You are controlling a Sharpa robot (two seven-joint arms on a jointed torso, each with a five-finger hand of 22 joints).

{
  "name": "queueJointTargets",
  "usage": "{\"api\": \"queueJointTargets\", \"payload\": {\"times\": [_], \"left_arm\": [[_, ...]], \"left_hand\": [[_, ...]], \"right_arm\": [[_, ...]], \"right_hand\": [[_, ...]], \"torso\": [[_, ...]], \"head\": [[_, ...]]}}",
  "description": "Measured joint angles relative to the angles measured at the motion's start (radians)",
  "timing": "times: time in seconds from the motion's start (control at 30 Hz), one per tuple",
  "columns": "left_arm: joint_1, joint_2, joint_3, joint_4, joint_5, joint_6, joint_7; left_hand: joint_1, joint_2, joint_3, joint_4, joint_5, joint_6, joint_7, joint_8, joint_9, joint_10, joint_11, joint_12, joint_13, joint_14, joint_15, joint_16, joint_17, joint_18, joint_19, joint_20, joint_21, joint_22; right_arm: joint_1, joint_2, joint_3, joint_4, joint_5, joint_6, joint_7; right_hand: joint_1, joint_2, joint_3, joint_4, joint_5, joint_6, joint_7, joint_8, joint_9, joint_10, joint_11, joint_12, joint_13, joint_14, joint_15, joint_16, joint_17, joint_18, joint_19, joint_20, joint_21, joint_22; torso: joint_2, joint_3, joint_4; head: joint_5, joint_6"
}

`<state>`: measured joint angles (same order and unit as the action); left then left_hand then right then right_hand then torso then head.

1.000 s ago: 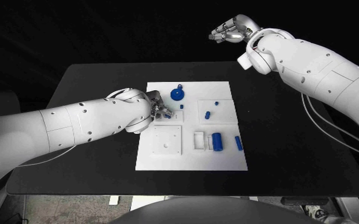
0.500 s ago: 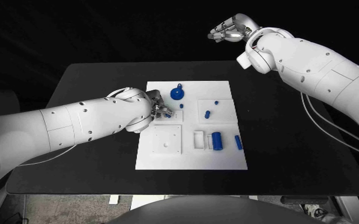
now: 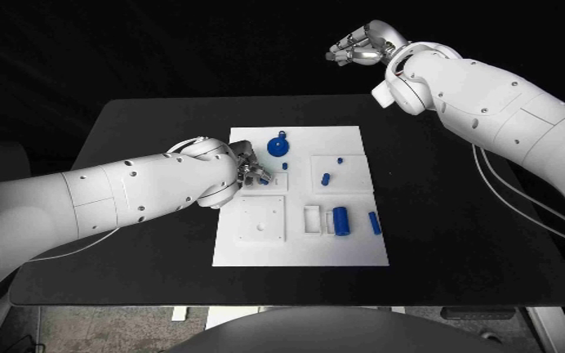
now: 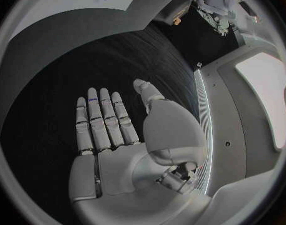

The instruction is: Assemble the parts on the task board

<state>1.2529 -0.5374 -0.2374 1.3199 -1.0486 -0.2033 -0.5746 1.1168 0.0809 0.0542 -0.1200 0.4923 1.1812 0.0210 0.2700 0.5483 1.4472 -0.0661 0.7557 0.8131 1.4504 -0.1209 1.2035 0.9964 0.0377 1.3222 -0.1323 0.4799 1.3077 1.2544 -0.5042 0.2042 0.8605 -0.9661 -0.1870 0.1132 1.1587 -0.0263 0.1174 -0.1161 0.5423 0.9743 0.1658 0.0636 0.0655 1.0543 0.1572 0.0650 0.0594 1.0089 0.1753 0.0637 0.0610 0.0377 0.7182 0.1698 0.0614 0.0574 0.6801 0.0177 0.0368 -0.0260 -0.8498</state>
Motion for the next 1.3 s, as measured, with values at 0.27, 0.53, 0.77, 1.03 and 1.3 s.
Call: {"api": "queueJointTargets", "payload": {"times": [0.27,0.53,0.77,1.03,1.3], "left_arm": [[-0.001,0.0,0.0,0.002,-0.025,0.007,0.0],[0.0,0.001,0.001,0.003,-0.055,0.017,-0.002],[0.0,0.001,0.001,0.004,-0.068,0.024,-0.002],[0.0,0.002,0.001,0.003,-0.073,0.028,-0.001],[0.0,0.002,0.002,0.002,-0.073,0.031,-0.001]], "left_hand": [[0.0,0.0,0.0,0.0,-0.002,0.004,0.004,0.0,-0.002,0.0,0.0,0.0,-0.001,-0.001,0.001,0.0,0.0,0.0,0.0,0.0,0.0,0.0],[0.0,0.0,-0.001,-0.001,-0.002,0.005,0.002,0.0,-0.006,0.002,0.002,0.0,-0.001,-0.002,0.002,0.0,0.0,0.0,0.0,0.0,0.0,0.0],[0.0,0.0,-0.001,-0.001,-0.002,0.005,0.002,0.0,-0.009,0.002,0.002,-0.004,-0.004,-0.002,0.002,0.0,0.0,0.0,0.0,0.0,0.0,0.0],[0.0,0.0,-0.001,-0.001,-0.004,0.01,0.004,-0.003,-0.009,0.003,0.002,-0.004,-0.005,-0.002,0.002,0.0,0.0,0.0,0.004,0.004,0.0,0.0],[-0.005,0.005,0.0,0.009,-0.056,0.012,0.006,-0.004,-0.008,0.003,0.002,-0.004,-0.01,-0.002,0.002,0.0,0.0,0.0,0.004,0.004,0.0,0.0]], "right_arm": [[-0.001,0.0,0.0,0.001,0.0,0.001,0.0],[-0.001,-0.001,0.0,0.007,0.0,0.001,0.001],[-0.002,-0.001,0.0,0.008,0.0,0.002,0.001],[-0.002,-0.001,0.0,0.008,0.0,0.003,0.001],[-0.002,-0.001,0.0,0.008,0.0,0.004,0.001]], "right_hand": [[0.0,0.0,0.0,0.0,0.001,0.0,0.0,0.0,0.0,0.0,0.0,0.0,0.0,-0.002,-0.002,0.0,0.0,0.0,-0.002,0.002,0.0,0.0],[0.0,0.0,0.0,0.0,0.005,0.0,0.0,0.0,0.0,0.0,0.0,0.0,0.0,-0.003,-0.003,0.0,0.0,0.0,-0.004,0.004,0.0,0.0],[0.0,0.0,0.0,0.0,0.005,0.0,0.0,0.0,0.0,0.0,0.0,0.0,0.0,-0.003,-0.003,0.0,0.0,0.0,-0.004,0.004,0.0,0.0],[0.0,0.0,0.0,0.0,0.005,0.0,0.0,0.0,0.0,0.0,0.0,0.0,0.0,-0.003,-0.003,0.0,0.0,0.0,-0.004,0.004,0.0,-0.001],[0.0,0.0,0.0,0.0,0.01,0.0,0.0,0.0,0.0,0.0,0.0,0.0,0.0,-0.007,0.0,0.0,-0.001,0.0,-0.006,0.001,0.0,-0.001]], "torso": [[-0.001,-0.0007,0.0007],[-0.001,-0.0013,0.0005],[-0.001,-0.0012,0.0003],[-0.001,-0.0007,-0.0002],[0.0,0.0,-0.0007]], "head": [[0.0,-0.001],[0.002,-0.002],[0.003,-0.002],[0.003,-0.003],[0.001,-0.004]]}}
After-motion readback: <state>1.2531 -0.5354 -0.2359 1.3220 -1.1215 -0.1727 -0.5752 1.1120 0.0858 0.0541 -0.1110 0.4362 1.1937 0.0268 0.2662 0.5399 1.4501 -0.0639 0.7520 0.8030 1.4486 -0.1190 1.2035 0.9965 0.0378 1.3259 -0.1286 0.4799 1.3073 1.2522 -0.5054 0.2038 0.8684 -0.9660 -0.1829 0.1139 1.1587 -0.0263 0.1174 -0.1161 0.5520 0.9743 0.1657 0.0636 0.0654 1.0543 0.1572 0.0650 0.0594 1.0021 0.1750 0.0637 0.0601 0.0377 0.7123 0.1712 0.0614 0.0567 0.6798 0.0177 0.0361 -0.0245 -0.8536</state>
